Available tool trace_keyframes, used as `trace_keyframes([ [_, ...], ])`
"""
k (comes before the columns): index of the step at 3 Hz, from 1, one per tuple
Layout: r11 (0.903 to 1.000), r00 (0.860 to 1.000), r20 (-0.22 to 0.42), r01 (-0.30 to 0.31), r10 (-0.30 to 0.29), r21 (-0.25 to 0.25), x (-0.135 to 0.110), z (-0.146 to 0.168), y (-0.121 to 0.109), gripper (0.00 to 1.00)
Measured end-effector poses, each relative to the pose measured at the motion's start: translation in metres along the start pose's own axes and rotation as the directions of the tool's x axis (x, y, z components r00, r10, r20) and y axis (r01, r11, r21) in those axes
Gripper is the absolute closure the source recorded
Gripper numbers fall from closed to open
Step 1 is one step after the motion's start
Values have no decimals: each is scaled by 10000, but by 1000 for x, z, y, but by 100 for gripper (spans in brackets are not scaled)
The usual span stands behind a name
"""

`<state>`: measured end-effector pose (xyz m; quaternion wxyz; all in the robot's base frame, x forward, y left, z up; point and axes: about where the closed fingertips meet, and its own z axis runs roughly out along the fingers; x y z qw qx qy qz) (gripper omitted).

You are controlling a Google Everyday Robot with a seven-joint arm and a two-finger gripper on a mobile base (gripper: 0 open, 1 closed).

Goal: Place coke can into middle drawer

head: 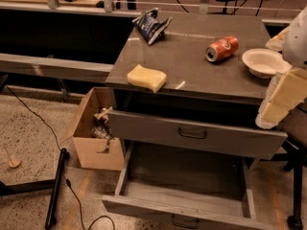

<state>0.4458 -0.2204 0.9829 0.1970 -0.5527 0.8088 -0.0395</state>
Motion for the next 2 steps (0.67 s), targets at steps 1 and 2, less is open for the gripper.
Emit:
trace_keyframes([
  [1, 9653, 9677, 1159, -2367, 2240, 1106, 14, 2, -51, 0],
  [2, 9120, 9385, 1764, -3334, 2968, 2392, 42, 8, -149, 0],
])
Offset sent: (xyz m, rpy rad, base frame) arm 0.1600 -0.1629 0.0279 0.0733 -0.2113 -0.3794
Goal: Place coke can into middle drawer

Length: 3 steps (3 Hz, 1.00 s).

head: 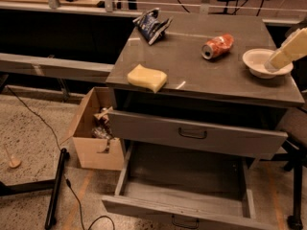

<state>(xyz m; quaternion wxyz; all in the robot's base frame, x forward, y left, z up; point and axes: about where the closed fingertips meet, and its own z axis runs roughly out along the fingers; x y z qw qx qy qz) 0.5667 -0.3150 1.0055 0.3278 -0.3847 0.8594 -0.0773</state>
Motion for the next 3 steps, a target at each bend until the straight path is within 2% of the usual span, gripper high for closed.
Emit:
trace_keyframes([
  [1, 9954, 9916, -983, 790, -840, -538, 34, 40, -40, 0],
  [2, 9646, 9620, -1750, 1740, -2094, -1980, 71, 74, -49, 0],
  [3, 9332, 9376, -1813, 2445, -2968, -2633, 81, 76, -50, 0],
])
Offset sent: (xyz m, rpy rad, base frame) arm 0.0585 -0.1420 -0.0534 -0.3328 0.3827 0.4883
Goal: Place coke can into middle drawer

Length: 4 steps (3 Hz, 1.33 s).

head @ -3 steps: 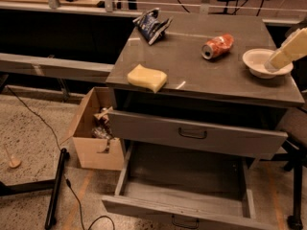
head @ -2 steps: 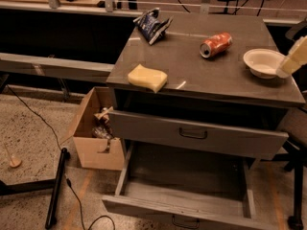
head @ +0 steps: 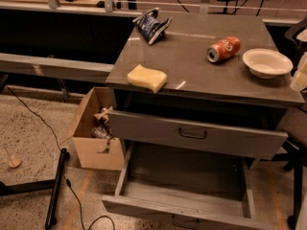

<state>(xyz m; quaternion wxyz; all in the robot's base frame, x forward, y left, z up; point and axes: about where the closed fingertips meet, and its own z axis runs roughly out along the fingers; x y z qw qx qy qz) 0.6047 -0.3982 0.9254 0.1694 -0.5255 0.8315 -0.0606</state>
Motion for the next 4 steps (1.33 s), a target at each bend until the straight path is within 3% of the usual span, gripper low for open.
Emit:
trace_keyframes([
  [1, 9998, 9998, 115, 170, -171, 107, -5, 7, -3, 0],
  [2, 9840, 9897, 91, 1409, -1428, 1092, -25, -4, -15, 0],
  [3, 8965, 9317, -408, 3586, -3609, 2600, -51, -32, -33, 0],
  [4, 7815, 8546, -819, 5041, -5128, 3677, -72, -58, -43, 0],
])
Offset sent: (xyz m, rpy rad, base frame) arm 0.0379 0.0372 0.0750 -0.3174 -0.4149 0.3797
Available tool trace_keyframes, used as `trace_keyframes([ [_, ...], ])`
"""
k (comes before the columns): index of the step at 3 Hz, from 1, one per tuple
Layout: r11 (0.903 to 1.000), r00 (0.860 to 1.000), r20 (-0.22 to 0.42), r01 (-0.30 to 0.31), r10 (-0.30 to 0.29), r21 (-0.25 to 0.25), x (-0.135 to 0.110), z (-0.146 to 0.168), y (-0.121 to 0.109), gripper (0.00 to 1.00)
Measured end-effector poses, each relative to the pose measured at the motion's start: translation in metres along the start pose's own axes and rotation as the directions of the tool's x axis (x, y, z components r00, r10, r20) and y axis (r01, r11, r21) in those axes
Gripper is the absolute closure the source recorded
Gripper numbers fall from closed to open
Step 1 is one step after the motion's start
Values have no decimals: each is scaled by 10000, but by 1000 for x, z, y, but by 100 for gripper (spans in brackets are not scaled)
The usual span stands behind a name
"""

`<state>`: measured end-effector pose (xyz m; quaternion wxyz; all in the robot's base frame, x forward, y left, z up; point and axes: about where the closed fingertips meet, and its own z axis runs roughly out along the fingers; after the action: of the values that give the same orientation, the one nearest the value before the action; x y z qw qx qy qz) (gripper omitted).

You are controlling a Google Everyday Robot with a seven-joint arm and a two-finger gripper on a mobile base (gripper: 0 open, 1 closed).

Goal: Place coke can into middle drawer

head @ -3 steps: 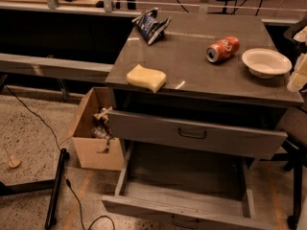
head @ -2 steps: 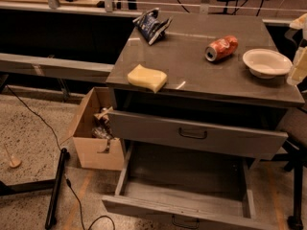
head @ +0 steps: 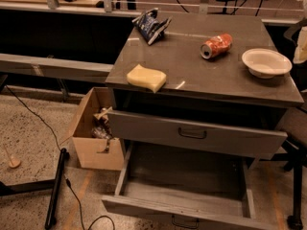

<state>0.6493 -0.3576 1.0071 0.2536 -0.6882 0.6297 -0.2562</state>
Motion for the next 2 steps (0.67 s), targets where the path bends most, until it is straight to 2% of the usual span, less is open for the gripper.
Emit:
trace_keyframes([
  [1, 9913, 9895, 751, 1195, -1235, 550, -14, 5, -17, 0],
  [2, 9693, 9573, 1611, 2275, -2402, 932, -34, 12, -44, 0],
])
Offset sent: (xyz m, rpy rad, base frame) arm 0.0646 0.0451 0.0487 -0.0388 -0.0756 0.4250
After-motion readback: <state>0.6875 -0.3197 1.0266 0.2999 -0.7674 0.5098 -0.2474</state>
